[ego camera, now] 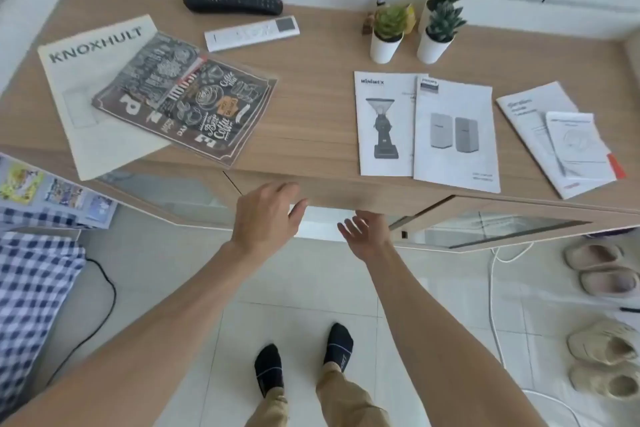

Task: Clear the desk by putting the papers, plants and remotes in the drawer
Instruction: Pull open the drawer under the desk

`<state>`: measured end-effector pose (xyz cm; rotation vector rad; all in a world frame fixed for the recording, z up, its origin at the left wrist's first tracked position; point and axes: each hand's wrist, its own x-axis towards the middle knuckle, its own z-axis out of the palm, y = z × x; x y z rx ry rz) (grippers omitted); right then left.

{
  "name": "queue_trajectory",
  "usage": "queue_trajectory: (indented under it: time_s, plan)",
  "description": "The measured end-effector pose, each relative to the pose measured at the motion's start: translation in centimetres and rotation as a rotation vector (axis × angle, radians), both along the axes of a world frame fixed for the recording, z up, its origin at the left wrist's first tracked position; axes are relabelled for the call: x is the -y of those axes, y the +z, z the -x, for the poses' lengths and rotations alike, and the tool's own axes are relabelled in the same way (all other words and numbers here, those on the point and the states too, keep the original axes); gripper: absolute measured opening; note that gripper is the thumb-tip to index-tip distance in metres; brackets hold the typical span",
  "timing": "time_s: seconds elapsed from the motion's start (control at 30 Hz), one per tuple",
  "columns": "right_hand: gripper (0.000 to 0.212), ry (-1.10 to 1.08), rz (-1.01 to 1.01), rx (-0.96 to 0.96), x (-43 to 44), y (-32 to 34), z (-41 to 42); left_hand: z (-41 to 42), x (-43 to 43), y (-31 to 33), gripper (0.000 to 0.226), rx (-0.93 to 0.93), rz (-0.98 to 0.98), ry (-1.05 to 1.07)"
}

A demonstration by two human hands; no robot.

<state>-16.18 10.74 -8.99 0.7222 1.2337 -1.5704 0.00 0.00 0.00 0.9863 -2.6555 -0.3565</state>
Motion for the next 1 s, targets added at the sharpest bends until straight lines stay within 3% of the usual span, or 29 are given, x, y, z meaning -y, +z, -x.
queue_trajectory:
  time_s: [0.27, 0.53, 0.8, 1.0]
  plan:
    - [0.031, -0.156, 0.077, 0.045, 0.6, -3.9, 1.7, 0.9, 1.5, -2.6, 0.021, -0.148, 0.145, -0.034]
    - [0.026, -0.156, 0.109, 0.122, -3.1, -4.8, 0.3, -0.4, 0.3, -3.3, 0.028, -0.187, 0.207, -0.156]
    - [0.030, -0.174, 0.102, 0.118, -6.3, -4.7, 0.6, -1.0, -0.2, -4.3, 0.040, 0.102, 0.124, -0.168]
    - [0.030, -0.093, 0.031, 0.120, -8.2, -4.5, -0.6, -2.7, -2.5, -4.0, 0.037, 0.198, 0.144, -0.205]
